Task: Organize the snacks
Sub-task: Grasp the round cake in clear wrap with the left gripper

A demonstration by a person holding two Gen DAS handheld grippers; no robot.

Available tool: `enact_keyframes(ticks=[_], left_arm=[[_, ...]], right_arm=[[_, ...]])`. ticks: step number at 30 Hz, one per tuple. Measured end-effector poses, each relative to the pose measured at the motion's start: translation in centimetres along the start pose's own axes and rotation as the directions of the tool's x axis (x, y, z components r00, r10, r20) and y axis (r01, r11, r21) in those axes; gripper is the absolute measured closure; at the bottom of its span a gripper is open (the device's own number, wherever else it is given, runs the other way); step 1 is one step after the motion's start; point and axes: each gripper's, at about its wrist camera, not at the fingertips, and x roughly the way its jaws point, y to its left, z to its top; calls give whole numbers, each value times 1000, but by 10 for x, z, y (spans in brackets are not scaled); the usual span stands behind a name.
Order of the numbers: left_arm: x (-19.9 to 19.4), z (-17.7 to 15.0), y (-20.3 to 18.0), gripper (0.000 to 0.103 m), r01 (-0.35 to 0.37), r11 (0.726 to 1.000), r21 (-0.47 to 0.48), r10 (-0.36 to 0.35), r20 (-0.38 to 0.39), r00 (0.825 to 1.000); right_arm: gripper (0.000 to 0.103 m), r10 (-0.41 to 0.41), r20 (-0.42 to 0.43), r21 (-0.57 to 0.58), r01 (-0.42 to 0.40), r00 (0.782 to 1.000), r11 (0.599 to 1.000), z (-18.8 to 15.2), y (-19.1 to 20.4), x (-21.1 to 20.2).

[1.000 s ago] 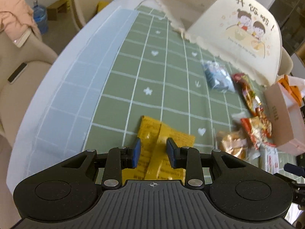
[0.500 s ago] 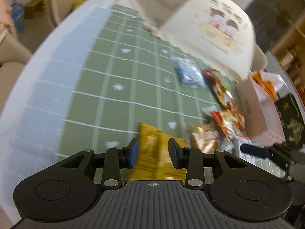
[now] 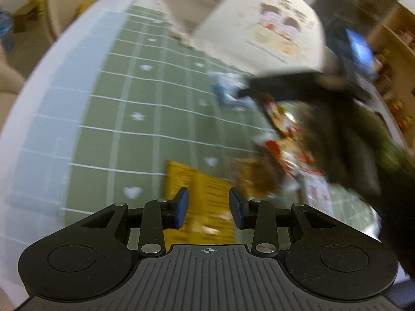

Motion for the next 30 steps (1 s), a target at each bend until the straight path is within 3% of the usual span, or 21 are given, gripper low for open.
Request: enact_keyframes(ticks=[3, 4, 5, 6, 7, 8, 10, 15, 17, 18, 20, 22, 25, 28, 30], left_arm=[[4, -5, -9, 64, 42, 999, 32, -42, -21, 999], [5, -7, -10, 64, 45, 998, 38, -44, -26, 999], [6, -8, -11, 64, 43, 998, 41, -42, -29, 999], [8, -9, -11, 64, 39, 998, 42, -38, -32, 999], [9, -8, -10, 64, 35, 998, 42, -34, -34, 999], [9, -7, -10, 64, 34, 999, 42, -32, -36, 999], [11, -3, -10, 64, 35, 998, 46, -33, -32, 999], [30, 24, -17, 64, 50, 998, 46, -50, -4, 999], [42, 41, -19, 64, 55, 998, 36, -54, -7, 998], [48, 49, -25, 64, 56, 997, 56, -54, -28, 998], [58, 58, -45, 64, 77, 975, 207, -64, -67, 996], [66, 57, -70, 64, 81, 902, 424, -41, -103, 994], [81, 46, -98, 64, 92, 714, 694, 37, -169, 985], [96, 29, -114, 61, 142, 566, 812, 122, -253, 960], [103, 19, -118, 43, 155, 499, 853, 157, -265, 951]], right_arm=[[23, -10, -21, 25, 11, 1000, 1000, 12, -1, 25], [33, 3, -27, 33, -2, 1000, 999, 14, 0, 25], [57, 30, -42, 31, -29, 999, 999, 16, 1, 23], [67, 36, -58, 25, -35, 998, 999, 16, 4, 18], [86, 44, -75, 25, -42, 996, 999, 14, 5, 12], [92, 75, -83, 28, -73, 994, 997, 8, 5, 2], [92, 116, -72, 19, -115, 991, 993, -8, 6, -20], [90, 108, -54, 13, -108, 993, 994, -56, -15, -64], [81, 79, -38, 25, -78, 996, 997, -76, -24, -81], [67, 61, -25, 23, -60, 998, 998, -86, -27, -89], [38, 16, 14, 20, -16, 1000, 1000, -110, -29, -107], [36, -1, 31, 20, 1, 1000, 1000, -130, -30, -119], [36, -5, 12, 42, 4, 1000, 999, -156, -32, -129], [36, -24, 2, 77, 24, 1000, 997, -176, -35, -133], [36, -25, -7, 124, 26, 1000, 992, -187, -40, -132]])
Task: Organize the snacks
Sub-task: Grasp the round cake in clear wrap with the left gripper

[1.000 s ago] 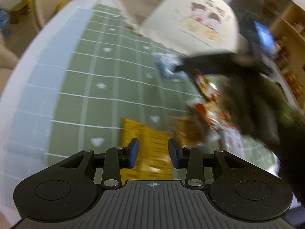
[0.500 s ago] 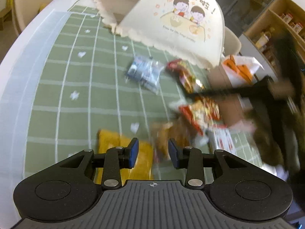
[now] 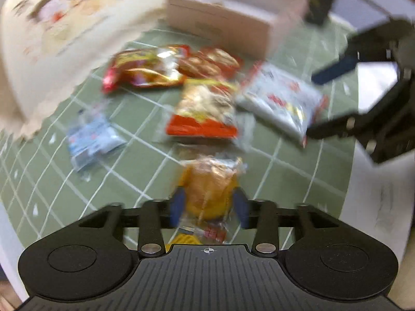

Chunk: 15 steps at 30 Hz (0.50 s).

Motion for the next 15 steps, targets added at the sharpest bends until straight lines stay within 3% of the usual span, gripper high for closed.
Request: enact_keyframes(ticks=[1, 3, 7, 12, 14, 15], left_arm=[[3, 1, -3, 35, -3, 1000, 23, 4, -11, 1000], [9, 1, -3, 31, -5, 1000, 20, 5, -21, 1000], [11, 1, 20, 31, 13, 993, -114, -12, 8, 1000], [23, 5, 40, 28, 27, 979, -202, -28, -4, 1000], [23, 9, 46, 28, 40, 964, -262, -38, 11, 999], [22, 10, 49, 33, 48, 953, -299, -44, 20, 999]], right_arm=[[36, 4, -6, 25, -4, 1000, 1000, -4, -3, 0], [36, 0, -7, 59, 1, 1000, 998, -11, -8, -1], [36, -21, 17, 90, 19, 1000, 996, -19, -13, -6], [36, -31, 6, 81, 30, 1000, 996, -27, -11, -6], [36, -33, 5, 67, 33, 999, 997, -28, -7, -7], [36, -33, 10, 60, 33, 999, 998, -27, -6, -8]])
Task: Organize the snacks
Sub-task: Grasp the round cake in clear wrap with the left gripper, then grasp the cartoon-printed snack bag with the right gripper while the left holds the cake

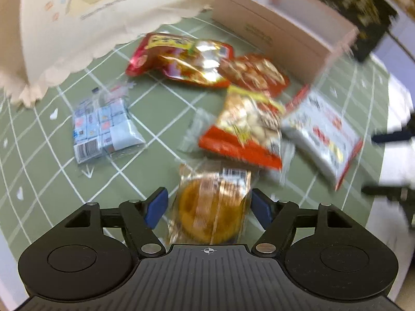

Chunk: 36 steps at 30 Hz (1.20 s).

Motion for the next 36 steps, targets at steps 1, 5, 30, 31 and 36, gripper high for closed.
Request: enact_keyframes(ticks=[1, 5, 30, 31, 36], left_arm=[[-2, 0, 3, 44, 8, 999, -31, -7, 13, 1000], [-23, -16, 10, 45, 74, 977, -198, -58, 87, 995], [-82, -103, 10, 45, 158, 776, -610, -13, 236, 972], [-81, -103, 10, 45, 158, 772, -615, -13, 234, 972], [-88, -105, 10, 45, 146, 754, -641, 13, 237, 972]], right_arm=[[36, 2, 9, -3, -2, 1000, 1000, 2, 1, -2], [34, 35, 38, 25, -36, 999, 999, 21, 3, -3], [56, 150, -129, -364, -188, 980, 912, 41, 73, 50], [48, 133, -121, -383, -169, 984, 908, 35, 72, 45], [37, 60, -59, -382, -78, 996, 921, 27, 61, 24]])
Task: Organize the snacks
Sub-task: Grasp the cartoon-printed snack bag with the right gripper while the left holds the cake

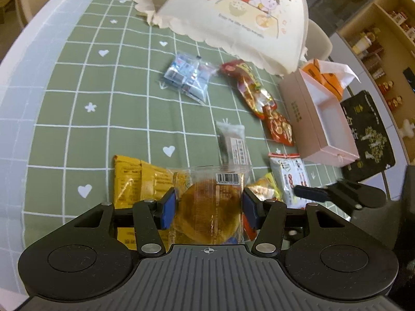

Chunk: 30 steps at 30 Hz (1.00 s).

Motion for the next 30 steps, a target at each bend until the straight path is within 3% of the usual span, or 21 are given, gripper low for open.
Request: enact_keyframes(ticks=[2, 6, 9, 12, 14, 17, 20, 22, 27, 28, 30], left_arm=[[-5, 0, 2, 45, -5, 1000, -6, 5, 10, 1000], [-8, 0, 5, 45, -13, 999, -36, 14, 18, 1000], [-5, 0, 3, 45, -13, 999, -52, 14, 19, 1000], [-4, -1, 0, 45, -17, 998, -54, 18, 15, 1000], [-5, -2, -2, 45, -22, 999, -45, 22, 10, 1000], [-7, -4, -3, 45, -27, 999, -33, 27, 7, 1000], [-6, -5, 0, 45, -28, 998, -47, 28, 5, 1000], [-2, -7, -1, 45, -20, 998, -52, 20, -3, 1000], [7, -8, -8, 45, -9, 999, -31, 8, -25, 1000], [7, -8, -9, 45, -11, 1000, -29, 10, -23, 1000], [4, -6, -8, 45, -23, 999, -29, 23, -11, 1000]], right_arm=[[37, -4, 17, 11, 4, 1000, 1000, -4, -2, -8], [37, 72, 18, 28, -73, 997, 997, -8, 2, -10], [36, 20, 57, 48, -23, 998, 999, 3, 8, 0], [32, -38, 77, 141, 27, 996, 990, 16, 6, 21], [36, -4, 48, 145, -3, 999, 989, 18, 8, 34], [40, 113, 51, -8, -113, 992, 994, 2, 25, 22], [33, 51, 78, -256, -30, 996, 966, -31, 46, 6], [30, -10, 100, -319, 42, 995, 947, -49, 48, -1], [30, -144, 71, -196, 155, 987, 968, -58, 19, -8], [30, -147, 65, -149, 155, 987, 977, -56, 12, -12], [30, -74, 65, -18, 75, 995, 997, -49, 0, -23]])
